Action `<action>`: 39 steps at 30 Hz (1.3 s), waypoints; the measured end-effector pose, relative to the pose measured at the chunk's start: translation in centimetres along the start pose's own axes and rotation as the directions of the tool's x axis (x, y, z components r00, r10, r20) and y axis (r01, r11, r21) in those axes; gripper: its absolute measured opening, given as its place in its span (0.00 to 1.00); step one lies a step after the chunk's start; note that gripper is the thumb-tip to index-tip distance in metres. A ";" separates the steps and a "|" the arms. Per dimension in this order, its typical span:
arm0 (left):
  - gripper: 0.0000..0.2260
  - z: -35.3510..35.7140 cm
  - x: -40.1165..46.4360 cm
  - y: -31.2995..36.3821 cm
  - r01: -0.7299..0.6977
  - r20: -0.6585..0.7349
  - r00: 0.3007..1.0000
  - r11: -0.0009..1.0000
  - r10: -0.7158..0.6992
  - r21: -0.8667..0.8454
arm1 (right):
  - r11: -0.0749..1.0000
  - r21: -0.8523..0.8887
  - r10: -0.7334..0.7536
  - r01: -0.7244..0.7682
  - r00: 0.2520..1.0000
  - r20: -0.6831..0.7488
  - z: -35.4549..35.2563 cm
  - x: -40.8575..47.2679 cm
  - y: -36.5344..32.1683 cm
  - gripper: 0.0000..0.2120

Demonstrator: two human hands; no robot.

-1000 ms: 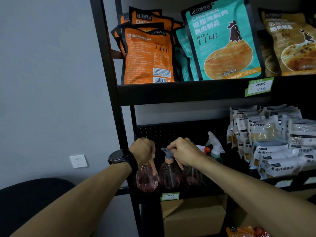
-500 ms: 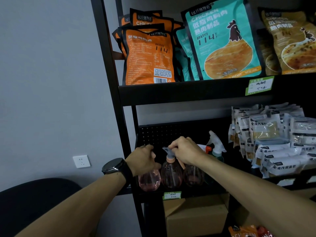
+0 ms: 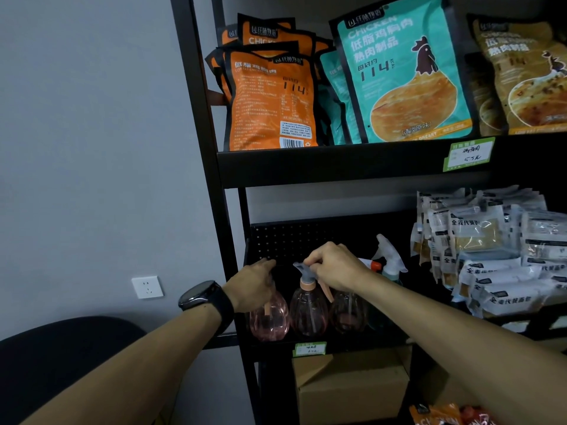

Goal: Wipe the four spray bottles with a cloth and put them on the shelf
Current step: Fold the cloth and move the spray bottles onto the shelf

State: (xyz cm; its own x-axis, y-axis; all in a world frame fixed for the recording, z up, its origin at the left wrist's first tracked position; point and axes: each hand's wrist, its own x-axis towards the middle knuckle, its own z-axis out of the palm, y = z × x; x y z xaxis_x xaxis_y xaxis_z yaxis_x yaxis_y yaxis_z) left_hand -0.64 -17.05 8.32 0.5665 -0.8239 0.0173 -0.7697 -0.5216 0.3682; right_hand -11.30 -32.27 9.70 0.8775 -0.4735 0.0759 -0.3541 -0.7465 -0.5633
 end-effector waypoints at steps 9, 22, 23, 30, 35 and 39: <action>0.22 0.2 -0.4 -0.3 0.048 0.008 0.999 0.997 -0.048 -0.060 | 0.982 0.119 0.136 -0.145 0.988 0.077 -0.3 0.9 -0.3 0.12; 0.26 0.3 0.0 -0.4 0.095 0.031 0.995 0.995 -0.094 -0.022 | 0.856 0.409 0.266 -0.315 0.948 0.174 0.4 1.7 -1.4 0.05; 0.25 0.3 0.0 -0.4 0.098 0.035 0.995 0.995 -0.097 -0.020 | 0.843 0.429 0.273 -0.325 0.945 0.180 0.6 1.7 -1.5 0.06; 0.23 0.3 0.1 -0.3 0.108 0.024 0.994 0.994 -0.107 -0.027 | 0.807 0.482 0.292 -0.343 0.939 0.179 1.4 2.2 -2.2 0.07; 0.21 0.4 0.0 -0.2 0.118 0.008 0.993 0.991 -0.118 -0.063 | 0.799 0.488 0.311 -0.351 0.936 0.164 1.6 2.2 -1.8 0.05; 0.22 0.3 0.0 -0.1 0.119 0.016 0.993 0.989 -0.118 -0.082 | 0.794 0.489 0.307 -0.360 0.933 0.189 1.4 2.2 -1.5 0.04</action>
State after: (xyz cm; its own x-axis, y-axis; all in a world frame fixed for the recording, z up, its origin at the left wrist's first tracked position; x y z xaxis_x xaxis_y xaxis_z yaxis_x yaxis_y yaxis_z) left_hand -0.70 -17.05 7.98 0.6489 -0.7598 -0.0412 -0.6699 -0.5961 0.4425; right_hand -8.39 -31.52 9.56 0.7711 -0.5825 -0.2570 -0.4390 -0.1940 -0.8773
